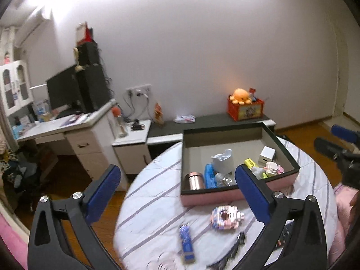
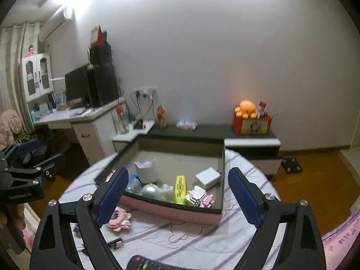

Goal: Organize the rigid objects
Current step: 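Pull both grippers back from the box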

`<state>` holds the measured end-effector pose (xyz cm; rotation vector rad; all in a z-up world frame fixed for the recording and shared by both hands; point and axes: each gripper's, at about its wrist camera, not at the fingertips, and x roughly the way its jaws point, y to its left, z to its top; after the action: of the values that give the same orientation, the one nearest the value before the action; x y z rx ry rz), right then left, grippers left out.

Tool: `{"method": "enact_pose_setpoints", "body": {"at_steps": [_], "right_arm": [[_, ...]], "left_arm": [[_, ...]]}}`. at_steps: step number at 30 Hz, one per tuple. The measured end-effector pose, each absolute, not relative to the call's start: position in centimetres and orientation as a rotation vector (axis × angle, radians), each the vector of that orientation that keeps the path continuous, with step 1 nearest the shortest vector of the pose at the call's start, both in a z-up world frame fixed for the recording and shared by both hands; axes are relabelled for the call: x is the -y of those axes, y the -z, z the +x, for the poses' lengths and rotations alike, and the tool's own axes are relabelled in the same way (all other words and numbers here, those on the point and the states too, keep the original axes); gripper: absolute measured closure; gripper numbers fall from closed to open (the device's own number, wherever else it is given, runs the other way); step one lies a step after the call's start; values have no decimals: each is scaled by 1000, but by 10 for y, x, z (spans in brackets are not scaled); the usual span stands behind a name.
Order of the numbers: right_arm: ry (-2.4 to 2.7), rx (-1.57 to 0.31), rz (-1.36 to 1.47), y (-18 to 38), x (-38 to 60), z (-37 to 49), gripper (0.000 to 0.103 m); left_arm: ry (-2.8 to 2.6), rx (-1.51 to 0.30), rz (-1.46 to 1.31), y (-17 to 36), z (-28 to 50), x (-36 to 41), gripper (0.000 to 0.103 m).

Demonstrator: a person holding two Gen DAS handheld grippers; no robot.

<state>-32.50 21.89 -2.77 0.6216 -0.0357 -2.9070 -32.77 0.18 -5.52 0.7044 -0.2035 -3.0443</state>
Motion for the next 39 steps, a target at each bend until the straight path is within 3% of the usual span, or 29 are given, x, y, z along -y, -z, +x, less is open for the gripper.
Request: {"method": "enact_pose_setpoints", "body": {"at_steps": [14, 39], "right_arm": [[2986, -56, 263, -11, -193, -205, 11], [2982, -32, 422, 19, -193, -179, 10]], "left_arm": [[3142, 76, 422, 23, -207, 19, 0], [3115, 154, 517, 45, -175, 30, 0]]}}
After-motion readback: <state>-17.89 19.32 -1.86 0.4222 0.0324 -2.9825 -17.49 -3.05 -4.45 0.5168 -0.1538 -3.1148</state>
